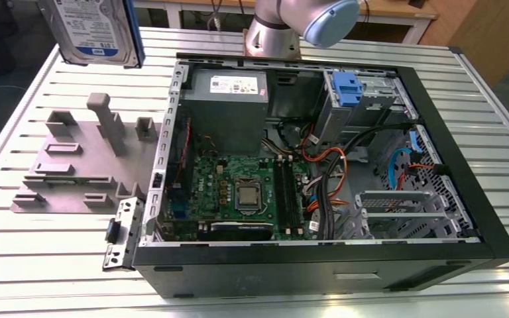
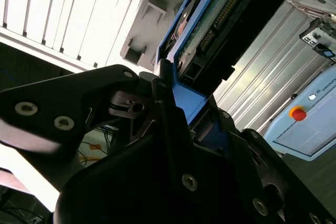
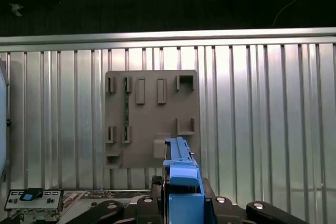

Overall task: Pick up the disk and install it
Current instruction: 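Pick up the disk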

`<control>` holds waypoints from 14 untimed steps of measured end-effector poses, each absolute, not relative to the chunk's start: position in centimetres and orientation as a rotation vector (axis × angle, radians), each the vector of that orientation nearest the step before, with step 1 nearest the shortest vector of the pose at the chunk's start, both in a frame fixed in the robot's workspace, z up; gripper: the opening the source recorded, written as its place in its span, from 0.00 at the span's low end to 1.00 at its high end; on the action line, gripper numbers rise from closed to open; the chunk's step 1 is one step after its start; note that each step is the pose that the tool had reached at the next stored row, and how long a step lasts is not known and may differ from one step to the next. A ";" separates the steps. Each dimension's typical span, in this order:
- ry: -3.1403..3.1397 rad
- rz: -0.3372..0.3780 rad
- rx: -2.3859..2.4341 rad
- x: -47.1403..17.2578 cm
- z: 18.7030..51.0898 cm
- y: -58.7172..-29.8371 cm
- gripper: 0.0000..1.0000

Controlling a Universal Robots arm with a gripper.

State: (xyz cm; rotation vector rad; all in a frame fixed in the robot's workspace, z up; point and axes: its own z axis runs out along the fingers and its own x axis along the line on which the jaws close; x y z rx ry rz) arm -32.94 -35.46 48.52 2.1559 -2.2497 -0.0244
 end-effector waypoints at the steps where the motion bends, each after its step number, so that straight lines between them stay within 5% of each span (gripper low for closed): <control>1: -2.250 -0.024 2.156 -32.8 48.5 -35.5 0.36; 14: -2.250 -0.024 2.156 -28.7 48.5 -35.5 0.36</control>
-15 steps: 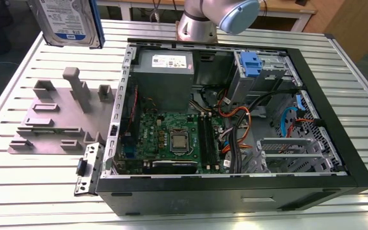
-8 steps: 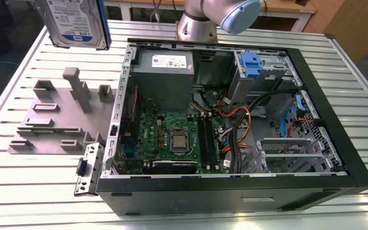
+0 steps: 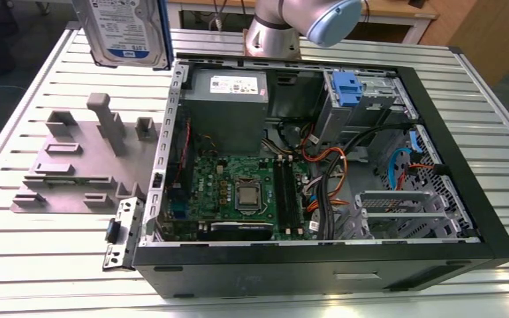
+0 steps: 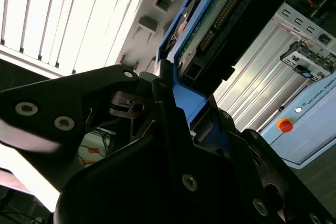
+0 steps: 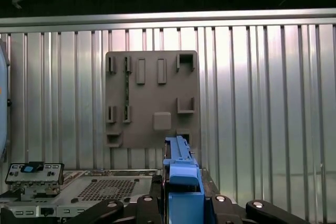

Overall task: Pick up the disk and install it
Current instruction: 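Pick up the disk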

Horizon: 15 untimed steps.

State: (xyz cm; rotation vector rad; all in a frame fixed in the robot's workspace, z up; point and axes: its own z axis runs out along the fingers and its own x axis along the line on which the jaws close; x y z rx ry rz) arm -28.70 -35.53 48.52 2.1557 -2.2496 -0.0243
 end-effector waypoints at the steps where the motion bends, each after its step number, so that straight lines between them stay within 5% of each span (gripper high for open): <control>1: -2.250 -0.024 2.156 -28.7 48.5 -35.5 0.36; 15: -2.250 -0.024 2.156 -28.1 48.5 -35.5 0.36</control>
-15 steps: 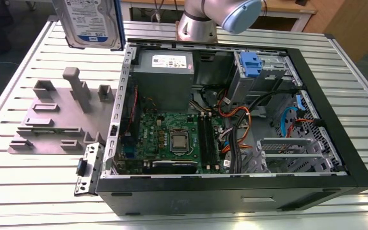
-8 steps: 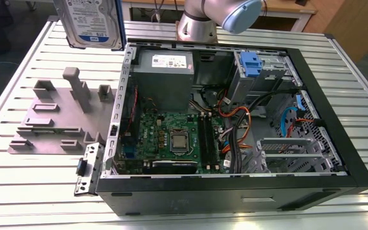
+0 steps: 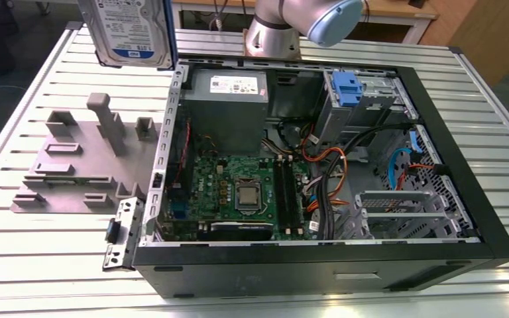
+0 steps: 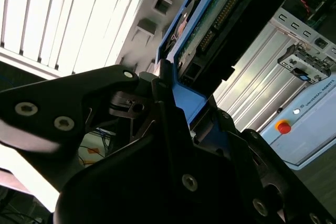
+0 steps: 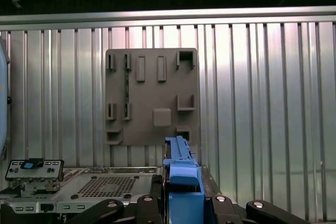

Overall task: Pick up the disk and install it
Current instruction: 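Pick up the disk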

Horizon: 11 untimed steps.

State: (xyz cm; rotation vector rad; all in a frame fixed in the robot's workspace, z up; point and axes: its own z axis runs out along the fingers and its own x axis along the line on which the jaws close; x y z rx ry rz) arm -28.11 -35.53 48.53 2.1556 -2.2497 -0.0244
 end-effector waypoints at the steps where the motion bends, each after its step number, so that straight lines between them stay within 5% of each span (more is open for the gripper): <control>1: -2.250 -0.024 2.156 -28.1 48.5 -35.5 0.36; 11: -2.250 -0.024 2.156 -28.0 48.5 -35.5 0.36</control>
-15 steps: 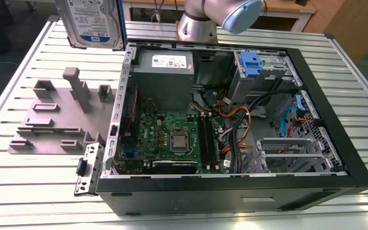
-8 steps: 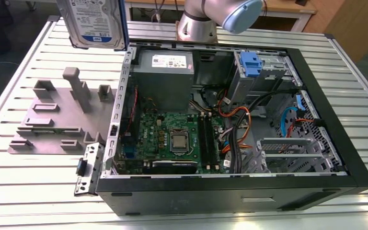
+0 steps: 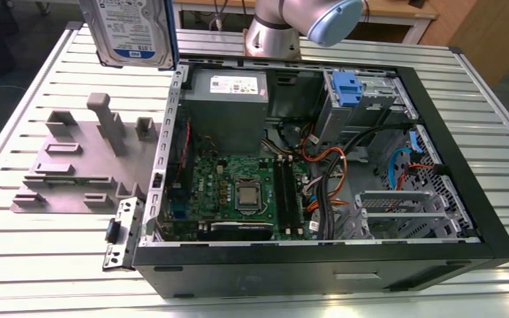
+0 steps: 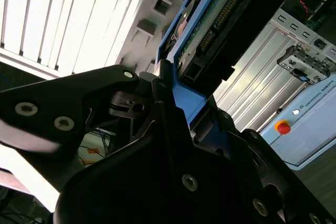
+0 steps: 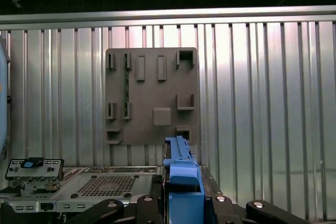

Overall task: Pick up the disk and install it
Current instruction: 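Pick up the disk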

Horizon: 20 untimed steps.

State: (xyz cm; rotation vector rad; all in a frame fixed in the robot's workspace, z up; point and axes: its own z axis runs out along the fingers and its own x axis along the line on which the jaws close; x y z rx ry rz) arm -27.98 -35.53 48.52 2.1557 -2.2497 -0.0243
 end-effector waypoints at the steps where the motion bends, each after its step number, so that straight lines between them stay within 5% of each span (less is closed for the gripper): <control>1: -2.250 -0.024 2.156 -28.0 48.5 -35.5 0.36; 20: -2.250 -0.024 2.156 -27.5 48.5 -35.5 0.36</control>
